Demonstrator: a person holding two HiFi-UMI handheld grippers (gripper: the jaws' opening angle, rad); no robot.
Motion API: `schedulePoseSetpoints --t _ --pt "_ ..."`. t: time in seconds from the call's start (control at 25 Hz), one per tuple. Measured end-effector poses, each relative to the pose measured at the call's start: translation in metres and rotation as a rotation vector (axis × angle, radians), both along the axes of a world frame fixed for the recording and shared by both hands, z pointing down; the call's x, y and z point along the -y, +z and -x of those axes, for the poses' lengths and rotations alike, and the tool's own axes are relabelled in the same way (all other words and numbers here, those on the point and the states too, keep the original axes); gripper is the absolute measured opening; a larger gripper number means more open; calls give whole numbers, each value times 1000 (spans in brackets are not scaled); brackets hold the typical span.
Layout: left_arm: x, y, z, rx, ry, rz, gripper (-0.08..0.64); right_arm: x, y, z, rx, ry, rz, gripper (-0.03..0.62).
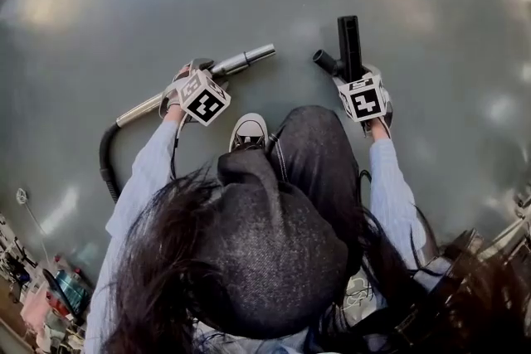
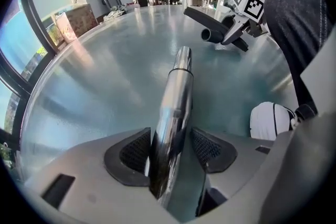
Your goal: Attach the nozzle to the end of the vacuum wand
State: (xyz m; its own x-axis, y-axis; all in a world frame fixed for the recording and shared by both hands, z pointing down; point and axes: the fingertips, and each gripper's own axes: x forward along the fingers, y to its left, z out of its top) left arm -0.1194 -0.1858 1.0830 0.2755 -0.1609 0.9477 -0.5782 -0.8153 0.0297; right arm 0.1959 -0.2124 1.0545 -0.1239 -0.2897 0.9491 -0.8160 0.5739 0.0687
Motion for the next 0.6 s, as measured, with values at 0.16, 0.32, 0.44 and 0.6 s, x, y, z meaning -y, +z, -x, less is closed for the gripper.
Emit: schedulePoseSetpoints --t 0.16,0.32,0.44,0.6 --pt "-3 0 1 33 44 17 195 26 -9 22 -8 -129 -51 288" --pt "-9 4 2 32 62 28 192 47 -9 41 -65 -284 -88 288" --pt "-14 0 -2 32 79 28 190 56 -9 48 -119 -404 -108 288" --pt "-17 -3 -12 10 94 25 190 49 -4 61 -134 -573 -93 288"
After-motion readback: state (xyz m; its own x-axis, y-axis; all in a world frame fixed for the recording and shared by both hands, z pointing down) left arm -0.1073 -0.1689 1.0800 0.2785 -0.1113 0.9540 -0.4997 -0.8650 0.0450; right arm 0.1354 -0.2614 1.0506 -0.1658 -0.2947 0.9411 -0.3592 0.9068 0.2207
